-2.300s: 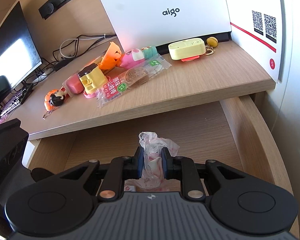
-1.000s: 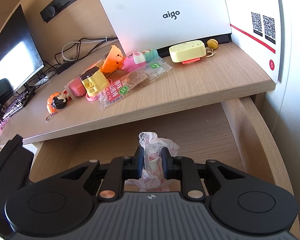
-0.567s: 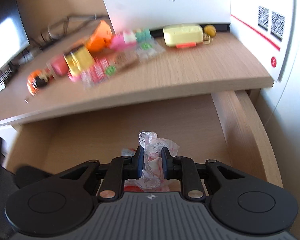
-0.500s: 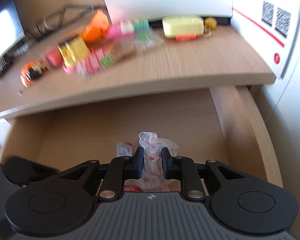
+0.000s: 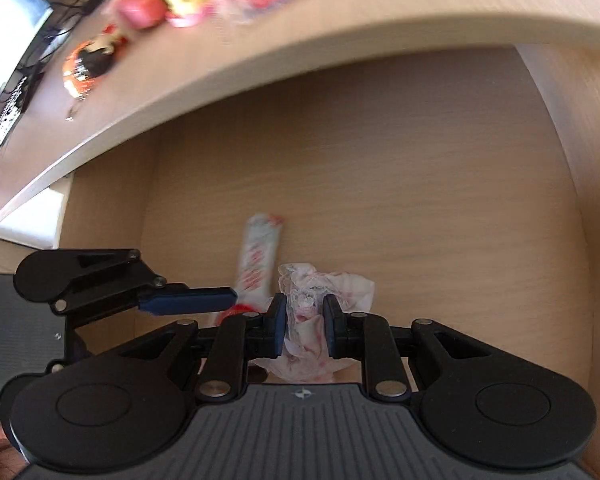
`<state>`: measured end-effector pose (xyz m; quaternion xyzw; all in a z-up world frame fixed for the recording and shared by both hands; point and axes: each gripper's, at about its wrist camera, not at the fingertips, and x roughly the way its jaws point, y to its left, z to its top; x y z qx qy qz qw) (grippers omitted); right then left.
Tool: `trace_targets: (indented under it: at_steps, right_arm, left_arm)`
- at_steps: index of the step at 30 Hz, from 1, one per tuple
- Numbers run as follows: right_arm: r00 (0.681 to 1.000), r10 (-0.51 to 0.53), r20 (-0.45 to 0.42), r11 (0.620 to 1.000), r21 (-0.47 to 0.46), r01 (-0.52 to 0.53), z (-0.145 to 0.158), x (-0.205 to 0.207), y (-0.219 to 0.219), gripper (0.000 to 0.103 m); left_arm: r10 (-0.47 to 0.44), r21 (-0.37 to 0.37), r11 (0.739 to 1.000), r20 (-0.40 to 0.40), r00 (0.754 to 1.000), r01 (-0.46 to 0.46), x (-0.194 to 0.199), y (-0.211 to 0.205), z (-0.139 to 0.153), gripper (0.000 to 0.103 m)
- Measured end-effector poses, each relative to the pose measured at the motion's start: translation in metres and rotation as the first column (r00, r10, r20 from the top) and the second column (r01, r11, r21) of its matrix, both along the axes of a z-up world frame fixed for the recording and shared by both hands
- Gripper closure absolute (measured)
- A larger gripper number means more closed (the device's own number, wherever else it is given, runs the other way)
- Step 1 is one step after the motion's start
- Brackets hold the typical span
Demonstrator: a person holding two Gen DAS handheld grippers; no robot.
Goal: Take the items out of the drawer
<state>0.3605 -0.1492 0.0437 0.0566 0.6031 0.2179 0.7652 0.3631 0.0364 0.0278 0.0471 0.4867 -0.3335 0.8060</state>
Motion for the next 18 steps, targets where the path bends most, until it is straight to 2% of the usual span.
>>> trace_targets:
  at_steps: [3,5,6,7,9,13,16,18]
  right_arm:
    - [0.989,0.000,0.147,0.995,-0.099,0.014,0.009,-0.009,-0.002,0.084]
    - [0.961,0.007,0.276,0.984,-0.173,0.042,0.013,-0.017,-0.008,0.084]
    - [0.946,0.007,0.323,0.980,-0.190,0.057,0.014,-0.020,-0.012,0.084]
    - [0.941,-0.010,0.339,0.983,-0.168,0.071,0.015,-0.021,-0.017,0.084]
    - [0.943,-0.053,0.328,0.995,-0.065,0.078,0.015,-0.019,-0.029,0.084]
    - [0.944,-0.091,0.317,0.996,0.053,0.078,0.013,-0.015,-0.037,0.084]
    - [0.938,-0.083,0.335,0.995,0.088,0.056,0.012,-0.015,-0.038,0.084]
    - [0.938,-0.073,0.339,0.994,0.104,0.039,0.015,-0.002,-0.042,0.084]
  left_arm:
    - [0.018,0.031,0.999,0.005,1.000,-0.018,-0.005,0.001,0.002,0.051]
    - [0.045,0.056,0.997,0.006,0.999,-0.045,-0.011,-0.003,0.003,0.051]
    - [0.061,0.067,0.996,0.002,0.998,-0.061,-0.008,-0.011,-0.011,0.051]
    - [0.080,0.081,0.994,-0.010,0.997,-0.079,-0.008,-0.009,-0.010,0.051]
    - [0.128,0.110,0.986,-0.038,0.991,-0.123,-0.012,0.002,-0.003,0.051]
    - [0.245,0.163,0.960,-0.087,0.966,-0.229,-0.006,0.012,-0.004,0.051]
    - [0.326,0.173,0.937,-0.117,0.938,-0.304,-0.004,0.022,-0.003,0.051]
    - [0.339,0.164,0.934,-0.136,0.931,-0.317,0.003,0.014,-0.006,0.051]
